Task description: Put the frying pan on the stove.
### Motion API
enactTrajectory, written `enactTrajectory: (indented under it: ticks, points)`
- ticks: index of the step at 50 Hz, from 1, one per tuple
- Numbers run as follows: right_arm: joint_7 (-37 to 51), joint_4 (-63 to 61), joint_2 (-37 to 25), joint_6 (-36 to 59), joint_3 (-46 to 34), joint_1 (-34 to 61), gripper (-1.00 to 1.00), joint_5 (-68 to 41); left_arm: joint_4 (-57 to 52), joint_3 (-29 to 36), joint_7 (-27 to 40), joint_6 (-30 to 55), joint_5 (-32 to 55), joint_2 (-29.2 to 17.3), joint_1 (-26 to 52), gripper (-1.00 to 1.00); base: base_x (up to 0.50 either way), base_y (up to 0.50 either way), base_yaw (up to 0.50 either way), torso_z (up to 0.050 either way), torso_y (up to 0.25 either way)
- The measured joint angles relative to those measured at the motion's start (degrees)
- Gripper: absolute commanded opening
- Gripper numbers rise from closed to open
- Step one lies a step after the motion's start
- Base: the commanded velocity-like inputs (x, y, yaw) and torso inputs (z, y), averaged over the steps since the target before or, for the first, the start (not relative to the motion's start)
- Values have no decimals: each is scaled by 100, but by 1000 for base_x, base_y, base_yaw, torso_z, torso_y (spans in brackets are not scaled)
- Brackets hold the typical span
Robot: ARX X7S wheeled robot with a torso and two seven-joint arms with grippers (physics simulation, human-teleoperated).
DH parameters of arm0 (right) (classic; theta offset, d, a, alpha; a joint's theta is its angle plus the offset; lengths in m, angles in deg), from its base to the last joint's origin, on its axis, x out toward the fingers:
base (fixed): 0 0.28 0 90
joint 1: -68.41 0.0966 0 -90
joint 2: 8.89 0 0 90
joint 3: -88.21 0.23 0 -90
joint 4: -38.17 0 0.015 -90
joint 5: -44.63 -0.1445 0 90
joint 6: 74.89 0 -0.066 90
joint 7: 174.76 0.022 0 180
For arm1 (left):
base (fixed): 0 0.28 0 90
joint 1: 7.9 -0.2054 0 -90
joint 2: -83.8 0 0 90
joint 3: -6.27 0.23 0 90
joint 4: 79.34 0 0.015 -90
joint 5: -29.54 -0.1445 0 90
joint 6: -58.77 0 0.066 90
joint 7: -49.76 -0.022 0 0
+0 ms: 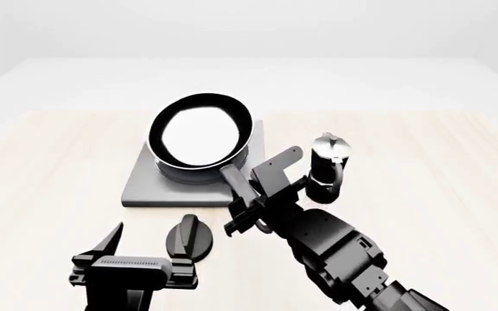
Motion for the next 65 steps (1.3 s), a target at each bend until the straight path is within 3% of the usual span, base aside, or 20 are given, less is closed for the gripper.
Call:
enactTrajectory:
  ticks: [1,2,16,40,65]
  points:
    - [-3,9,2,-6,0,1,-100,-2,1,2,1,-2,0,0,0,100,0,0,0,0,0]
    - [-5,16,5,-9,1,3,100,-5,2,3,3,-3,0,-1,0,100,0,0,0,0,0]
    - [233,-494,-100,85,176,71,100,115,-6,21,12,-22,18,-12,0,100,0,0,0,0,1]
    - [1229,-3048,-1106,235,677,-829,100,-297,37,-3,21,-66,85,-46,25,100,0,0,0,0,0]
    - [3083,-5882,-2255,-30,1257,-2133,100,215,-1075,-131,199,226,166,-398,-149,100,0,0,0,0,0]
